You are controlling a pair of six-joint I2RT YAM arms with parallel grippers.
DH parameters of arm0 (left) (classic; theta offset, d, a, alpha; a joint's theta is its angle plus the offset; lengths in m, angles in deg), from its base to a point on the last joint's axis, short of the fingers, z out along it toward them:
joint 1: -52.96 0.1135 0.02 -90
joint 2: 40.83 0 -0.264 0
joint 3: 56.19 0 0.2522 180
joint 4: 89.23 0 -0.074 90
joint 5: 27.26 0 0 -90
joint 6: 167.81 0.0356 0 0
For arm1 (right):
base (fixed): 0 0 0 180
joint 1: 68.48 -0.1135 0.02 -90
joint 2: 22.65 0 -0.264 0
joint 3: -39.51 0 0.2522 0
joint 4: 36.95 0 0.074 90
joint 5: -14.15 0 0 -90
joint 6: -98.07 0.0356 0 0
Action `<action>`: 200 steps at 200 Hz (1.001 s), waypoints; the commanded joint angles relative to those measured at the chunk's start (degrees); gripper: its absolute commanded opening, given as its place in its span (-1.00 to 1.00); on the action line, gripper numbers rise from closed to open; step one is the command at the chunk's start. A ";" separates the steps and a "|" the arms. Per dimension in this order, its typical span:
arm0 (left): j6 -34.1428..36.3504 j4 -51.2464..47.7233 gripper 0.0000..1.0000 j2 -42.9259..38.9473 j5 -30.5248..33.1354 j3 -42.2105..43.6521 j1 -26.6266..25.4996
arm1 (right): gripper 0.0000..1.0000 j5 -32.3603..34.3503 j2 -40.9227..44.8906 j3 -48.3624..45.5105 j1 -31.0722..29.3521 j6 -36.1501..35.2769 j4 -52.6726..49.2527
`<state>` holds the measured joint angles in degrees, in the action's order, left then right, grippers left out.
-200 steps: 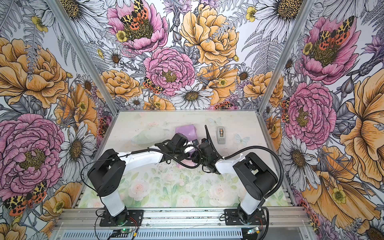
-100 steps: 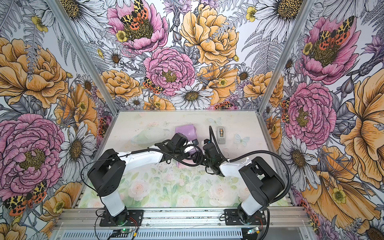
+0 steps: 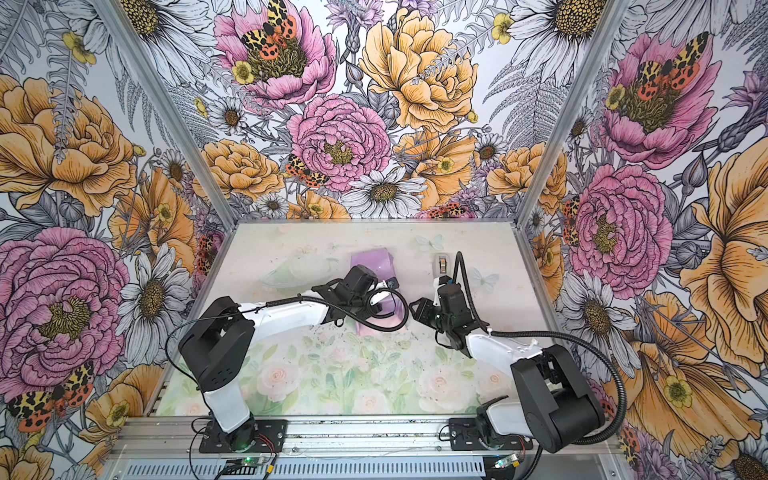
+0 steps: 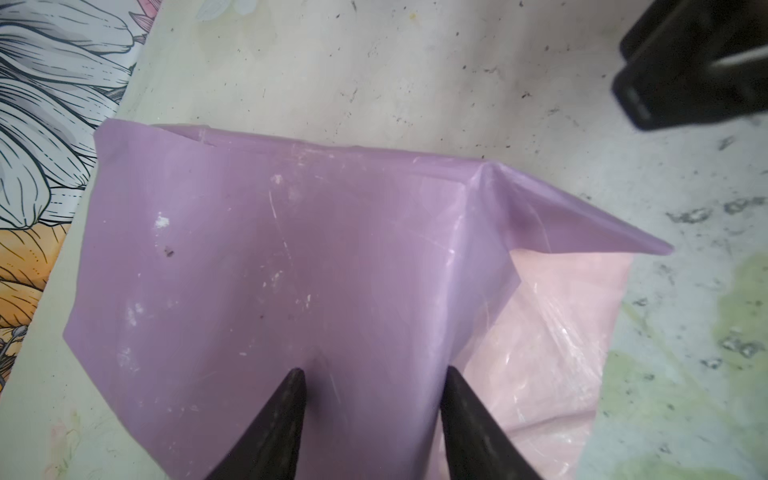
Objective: Wrap the gift box in paper
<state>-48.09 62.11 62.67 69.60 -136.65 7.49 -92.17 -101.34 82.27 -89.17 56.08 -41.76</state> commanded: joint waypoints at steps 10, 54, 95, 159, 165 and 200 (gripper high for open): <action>-1.46 -2.01 0.05 2.12 -2.59 0.16 -0.08 | -0.34 1.99 -6.06 2.61 -1.63 -1.60 0.72; -1.51 -2.16 0.05 1.97 -2.54 0.25 -0.18 | -0.47 1.01 -12.88 5.93 -5.31 -3.61 4.38; -1.67 -2.15 0.05 1.79 -2.60 0.15 -0.19 | -0.51 -0.20 -15.39 7.19 -7.38 -4.06 9.11; -1.88 -2.13 0.04 1.96 -3.08 0.15 -0.23 | -0.57 0.62 -19.85 10.23 -9.69 -3.82 12.58; -1.92 -2.15 0.04 1.96 -3.08 0.11 -0.23 | -0.57 0.88 -20.23 10.49 -10.01 -3.80 12.76; -2.00 -2.17 0.04 1.78 -3.24 0.14 -0.23 | -0.57 3.43 -22.85 10.09 -10.95 -3.37 14.71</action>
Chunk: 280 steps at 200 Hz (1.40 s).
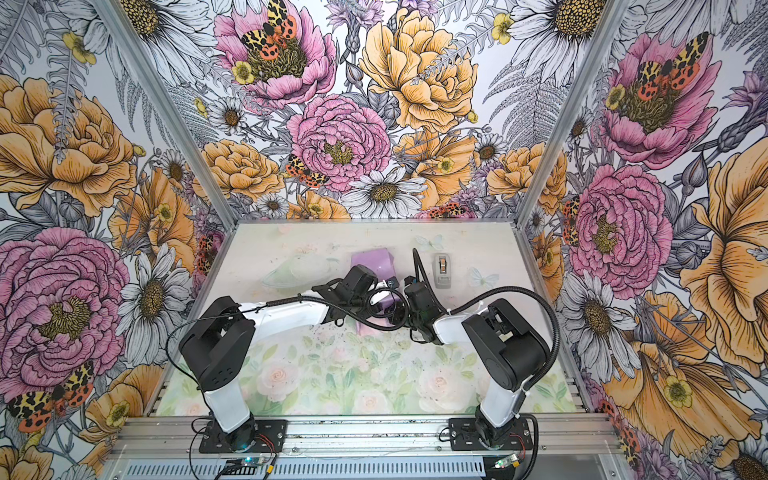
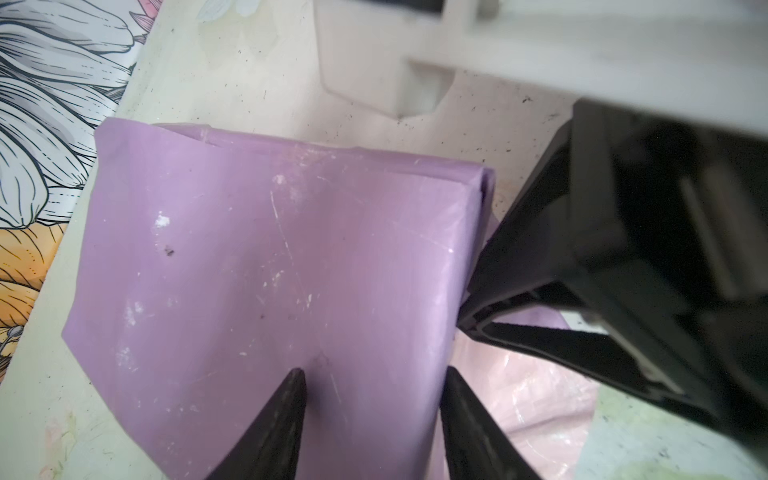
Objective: Wrap the gift box in paper
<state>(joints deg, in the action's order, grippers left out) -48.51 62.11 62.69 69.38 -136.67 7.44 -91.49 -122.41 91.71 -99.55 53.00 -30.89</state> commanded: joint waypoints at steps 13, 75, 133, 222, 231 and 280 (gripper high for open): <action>-1.61 -2.16 0.04 1.69 -3.12 0.24 -0.19 | -0.57 3.23 -2.50 0.17 -0.66 0.16 5.31; -1.78 -2.14 0.04 1.94 -3.47 0.05 -0.23 | -0.54 3.77 -4.23 0.38 -1.16 0.69 8.12; -1.59 -2.16 0.03 2.36 -2.44 0.08 -0.07 | -0.31 1.48 4.62 -3.21 -0.76 -1.65 2.85; -1.52 -2.24 0.01 2.45 -1.84 0.09 -0.12 | -0.59 1.05 11.00 -6.71 4.13 -2.12 -2.27; -1.48 -2.23 0.01 2.39 -1.97 0.07 -0.04 | -0.62 0.96 9.97 -6.04 4.04 -1.97 -1.53; -1.68 -2.27 0.01 2.34 -2.34 0.21 -0.10 | -0.76 1.63 4.65 -1.71 3.04 -1.77 1.07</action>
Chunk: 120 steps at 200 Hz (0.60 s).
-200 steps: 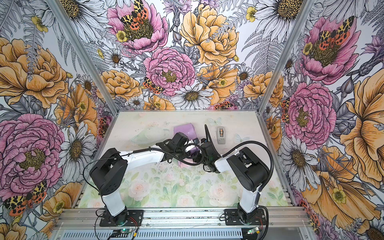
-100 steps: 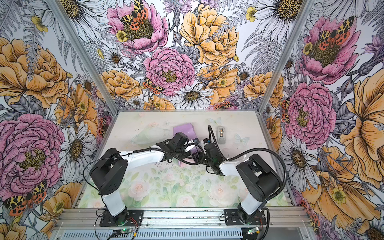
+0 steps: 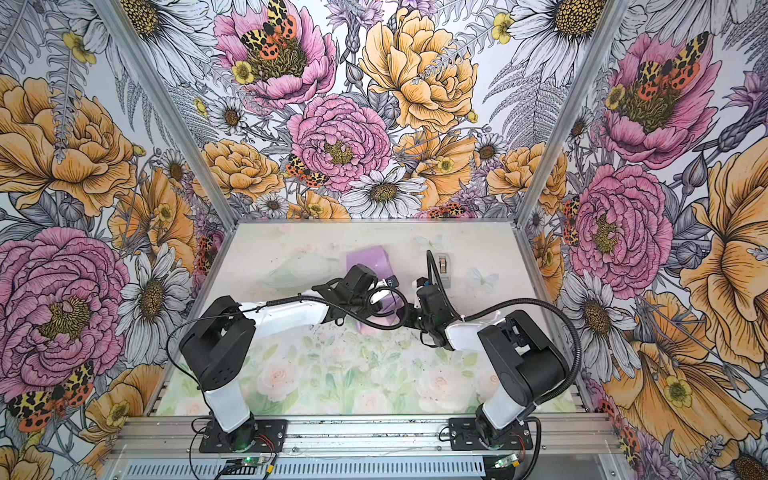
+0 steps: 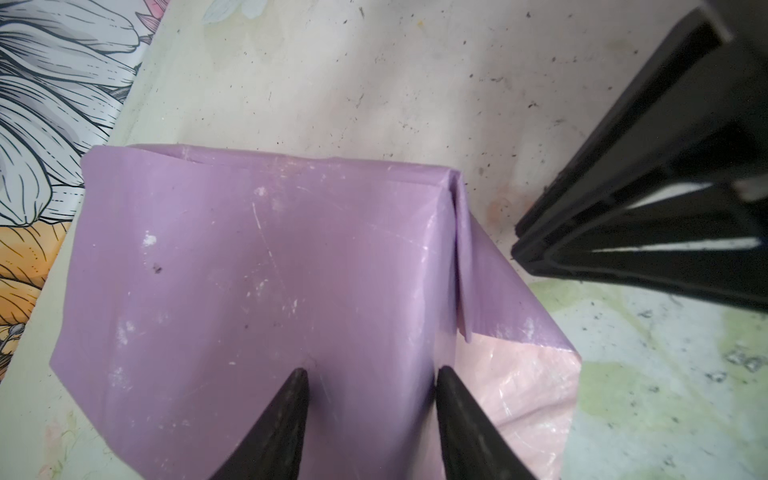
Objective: Wrap the gift box in paper
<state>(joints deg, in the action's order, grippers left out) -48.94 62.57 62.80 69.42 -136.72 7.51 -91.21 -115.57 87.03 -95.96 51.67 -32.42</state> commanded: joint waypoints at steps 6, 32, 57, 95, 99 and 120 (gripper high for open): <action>-1.25 -2.75 0.01 2.26 -2.50 0.27 -0.16 | -0.77 1.54 -2.93 3.53 -0.55 -0.52 2.87; -1.26 -2.69 0.01 2.38 -2.96 0.31 -0.23 | -0.81 1.56 -5.99 5.88 -0.64 -0.83 4.02; -1.18 -2.69 0.01 2.49 -3.15 0.25 -0.36 | -0.83 1.20 -9.08 7.49 -0.97 -0.85 4.63; -1.25 -2.70 0.00 2.68 -3.24 0.38 -0.48 | -0.84 1.97 -11.13 7.16 -1.68 -0.79 5.22; -1.23 -2.63 0.00 2.69 -3.24 0.28 -0.54 | -0.84 1.99 -11.21 7.12 -1.74 -0.79 5.25; -1.26 -2.69 0.01 2.65 -3.41 -0.01 -0.53 | -0.84 2.18 -11.25 6.94 -1.80 -0.85 5.30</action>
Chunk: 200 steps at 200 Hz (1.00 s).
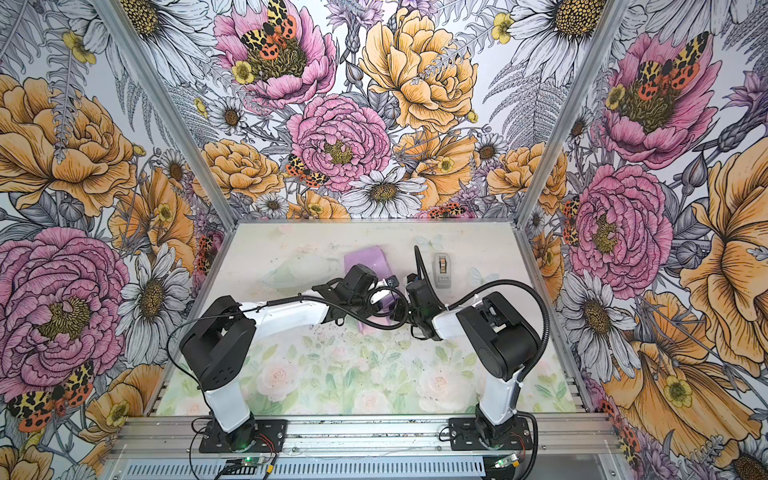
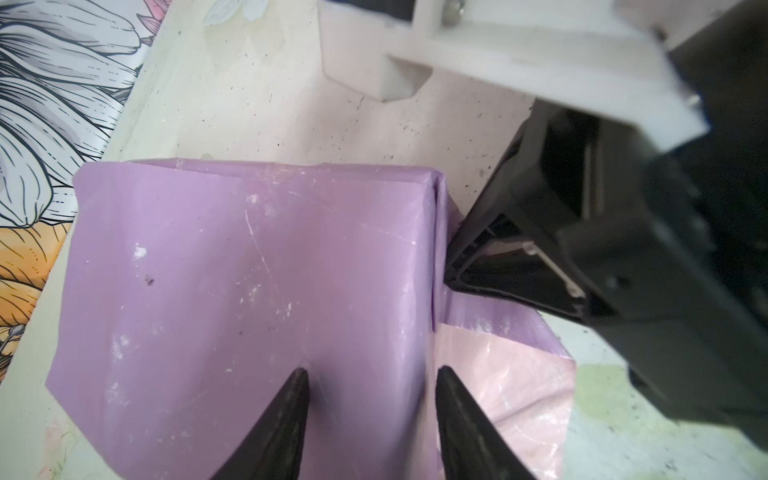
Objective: Wrap the gift box in paper
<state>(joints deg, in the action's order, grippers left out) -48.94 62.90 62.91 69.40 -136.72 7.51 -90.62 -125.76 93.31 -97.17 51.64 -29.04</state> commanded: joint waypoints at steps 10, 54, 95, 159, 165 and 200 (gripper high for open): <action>-1.51 -3.02 0.01 2.29 -3.55 -0.19 -0.52 | -0.83 1.58 -0.88 0.59 -0.66 -1.01 1.81; -5.31 -2.59 0.17 -3.36 -5.00 -1.29 0.00 | -0.64 2.68 7.35 -0.91 -0.67 -1.88 -2.86; -12.71 -2.80 0.39 -11.08 -4.54 -2.28 1.65 | -0.38 4.78 21.01 0.92 -0.33 -6.10 -17.54; -46.40 -12.27 0.57 -19.22 -11.16 -0.52 15.73 | 0.06 3.91 21.19 17.94 4.08 -11.74 -39.18; -49.36 -11.73 0.57 -19.65 -13.03 0.91 17.20 | 0.07 3.86 19.55 19.92 4.31 -12.76 -40.65; -57.34 -5.45 0.57 -19.67 -21.08 8.23 22.26 | 0.12 2.31 7.57 29.93 4.92 -16.54 -46.72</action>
<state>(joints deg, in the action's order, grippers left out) -95.41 55.03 42.78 57.25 -132.78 28.51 -87.47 -111.27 118.70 -92.42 39.14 -67.57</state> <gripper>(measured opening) 0.786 0.555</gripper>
